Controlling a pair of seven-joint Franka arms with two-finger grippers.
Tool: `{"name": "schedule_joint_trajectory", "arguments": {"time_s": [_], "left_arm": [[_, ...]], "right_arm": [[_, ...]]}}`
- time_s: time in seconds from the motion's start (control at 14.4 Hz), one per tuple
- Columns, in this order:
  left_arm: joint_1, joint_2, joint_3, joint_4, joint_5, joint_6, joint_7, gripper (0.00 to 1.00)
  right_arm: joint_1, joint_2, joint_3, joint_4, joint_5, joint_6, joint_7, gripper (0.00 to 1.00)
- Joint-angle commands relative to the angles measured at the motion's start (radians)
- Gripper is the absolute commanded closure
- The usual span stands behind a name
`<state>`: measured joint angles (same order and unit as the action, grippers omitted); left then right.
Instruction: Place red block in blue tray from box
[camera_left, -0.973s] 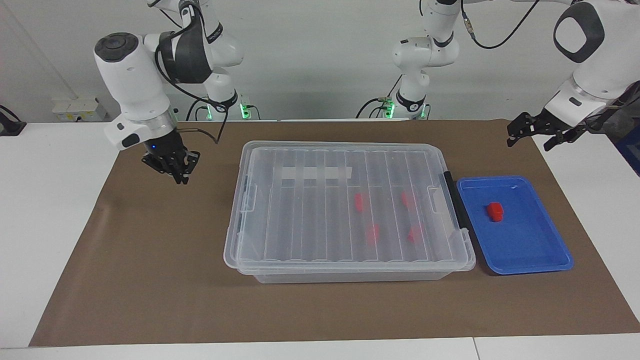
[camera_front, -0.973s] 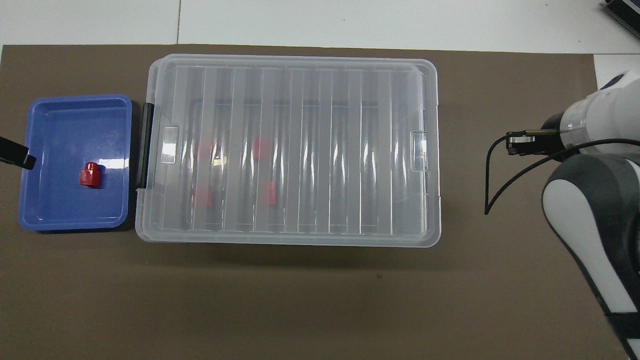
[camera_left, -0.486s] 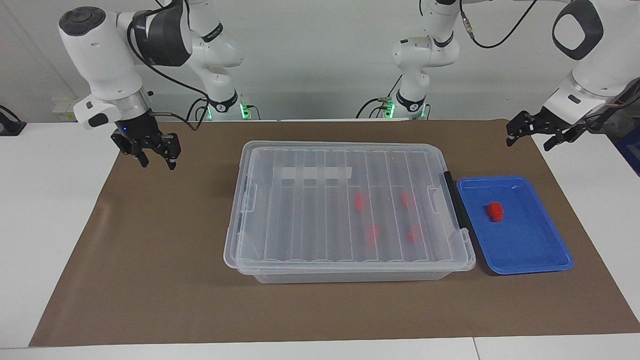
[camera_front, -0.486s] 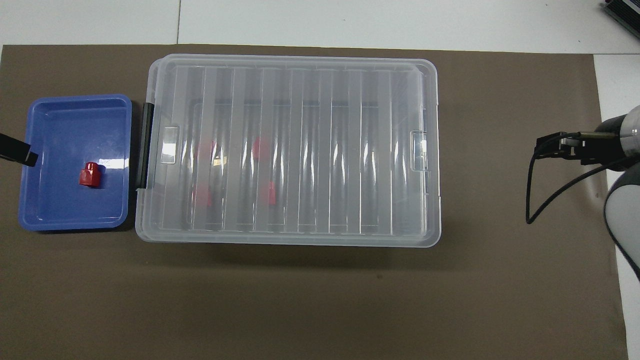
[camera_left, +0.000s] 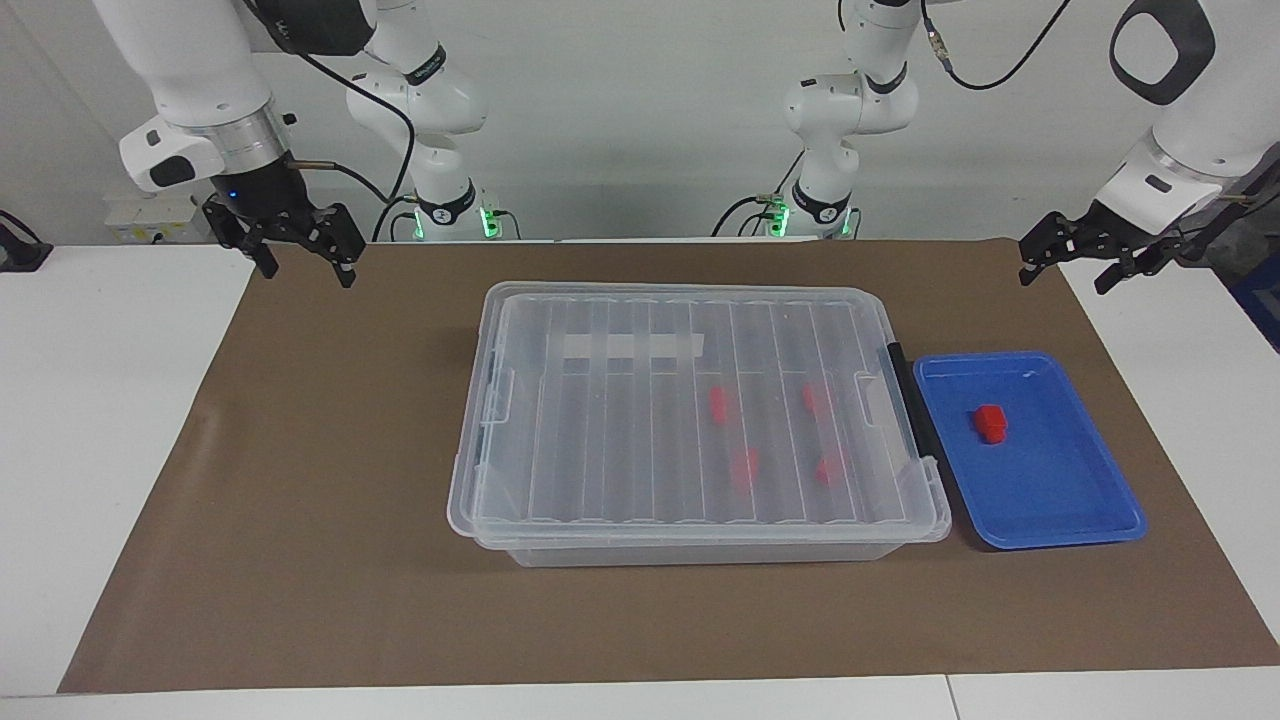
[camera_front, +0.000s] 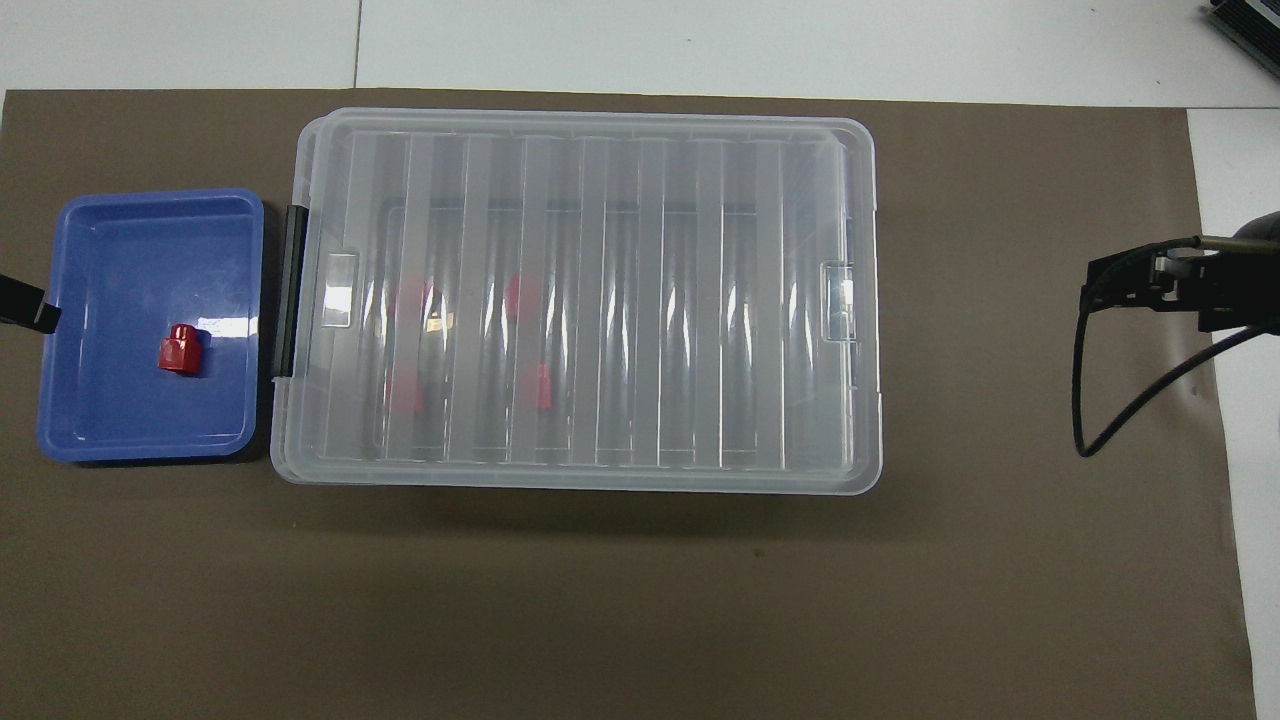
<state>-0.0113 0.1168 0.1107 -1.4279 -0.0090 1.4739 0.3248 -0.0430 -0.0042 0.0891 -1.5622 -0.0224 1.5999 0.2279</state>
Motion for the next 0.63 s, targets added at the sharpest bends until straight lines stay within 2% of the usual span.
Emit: {"name": "schedule_joint_trajectory", "arguments": {"time_s": [0.0,0.56], "left_arm": [[-0.006,-0.014,0.012,-0.003,-0.005,-0.003,-0.003,0.0],[0.004,-0.048,0.012,-0.048,-0.005,-0.003,-0.003,0.0]], "right_arm": [[0.003,0.013,0.006,0.008,-0.007,-0.026,0.028,0.0],[0.02,-0.014,0.006,-0.05,-0.002,-0.001,0.054,0.0]]}}
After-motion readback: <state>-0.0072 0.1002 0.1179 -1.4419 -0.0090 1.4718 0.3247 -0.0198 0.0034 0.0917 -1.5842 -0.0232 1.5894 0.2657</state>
